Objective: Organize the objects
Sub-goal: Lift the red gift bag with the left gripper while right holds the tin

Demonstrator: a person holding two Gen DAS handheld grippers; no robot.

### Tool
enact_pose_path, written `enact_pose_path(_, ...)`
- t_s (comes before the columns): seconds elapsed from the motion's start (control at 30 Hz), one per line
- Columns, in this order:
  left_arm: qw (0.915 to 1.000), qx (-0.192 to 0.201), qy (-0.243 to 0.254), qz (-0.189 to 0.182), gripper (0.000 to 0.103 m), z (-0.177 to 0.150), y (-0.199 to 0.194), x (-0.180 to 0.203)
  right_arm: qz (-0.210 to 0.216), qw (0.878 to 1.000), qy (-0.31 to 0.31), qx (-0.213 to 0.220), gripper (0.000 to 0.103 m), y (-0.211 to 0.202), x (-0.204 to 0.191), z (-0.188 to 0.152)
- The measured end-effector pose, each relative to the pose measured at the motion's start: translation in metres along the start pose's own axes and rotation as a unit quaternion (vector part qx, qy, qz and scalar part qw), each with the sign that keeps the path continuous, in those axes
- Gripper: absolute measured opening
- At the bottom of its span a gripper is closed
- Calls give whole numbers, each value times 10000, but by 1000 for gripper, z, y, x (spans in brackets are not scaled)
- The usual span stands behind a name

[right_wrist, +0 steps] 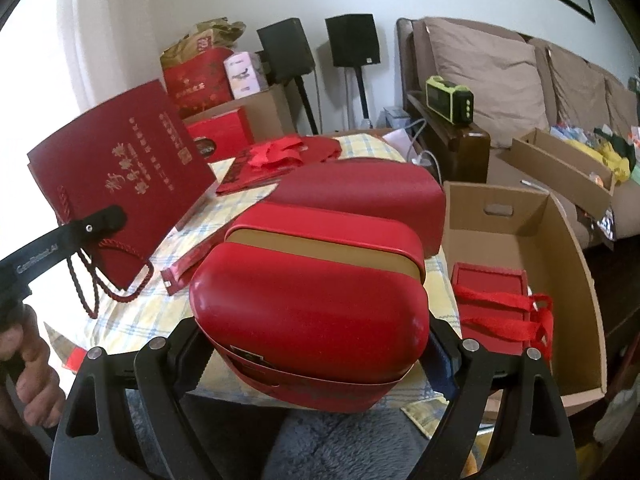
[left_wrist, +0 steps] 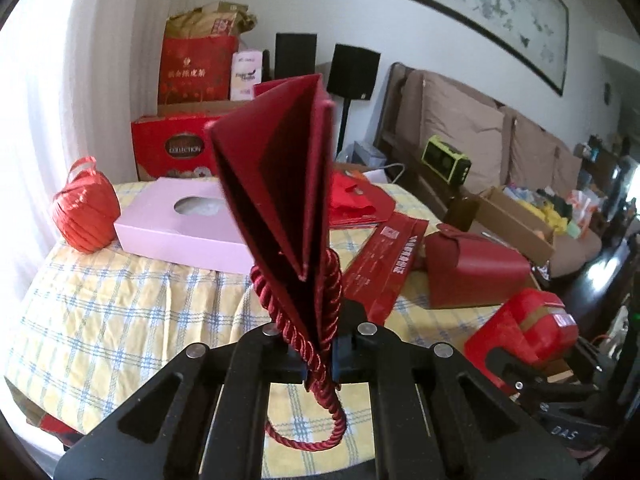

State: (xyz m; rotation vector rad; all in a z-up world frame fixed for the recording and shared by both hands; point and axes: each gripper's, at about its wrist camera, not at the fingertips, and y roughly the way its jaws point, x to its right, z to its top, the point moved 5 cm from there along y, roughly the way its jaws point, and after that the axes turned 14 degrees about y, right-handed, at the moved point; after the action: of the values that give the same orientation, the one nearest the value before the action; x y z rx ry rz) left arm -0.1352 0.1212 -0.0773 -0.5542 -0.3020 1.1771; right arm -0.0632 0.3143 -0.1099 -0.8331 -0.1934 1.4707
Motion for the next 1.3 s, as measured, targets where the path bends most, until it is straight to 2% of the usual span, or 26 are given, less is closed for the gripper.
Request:
enact_pose_path(0.33, 9996, 171, -198, 60, 7, 8, -12, -7, 72, 9992, -394, 90, 88, -15, -13, 3)
enact_pose_path(0.5, 9995, 244, -173, 47, 7, 12, -16, -2, 227, 9979, -593, -106, 88, -18, -13, 8)
enact_pose_path(0.57, 9996, 216, -160, 61, 7, 14, -16, 1, 203, 9968, -767, 59, 88, -24, -13, 8)
enact_pose_path(0.7, 9996, 192, -188, 119, 8, 18, -19, 7, 365, 9977, -567, -107, 88, -24, -7, 9)
enact_pose_path(0.77, 9995, 204, -165, 180, 8, 20, -21, 10, 321, 9973, -654, -23, 88, -28, -7, 10)
enact_pose_path(0.87, 9989, 256, 122, 384, 8, 26, -27, 20, 370, 9969, -692, 43, 88, -35, -3, 13)
enact_pose_path(1.3, 9991, 326, 58, 274, 8, 38, -41, 30, 248, 9993, -242, 160, 88, -53, 35, 40)
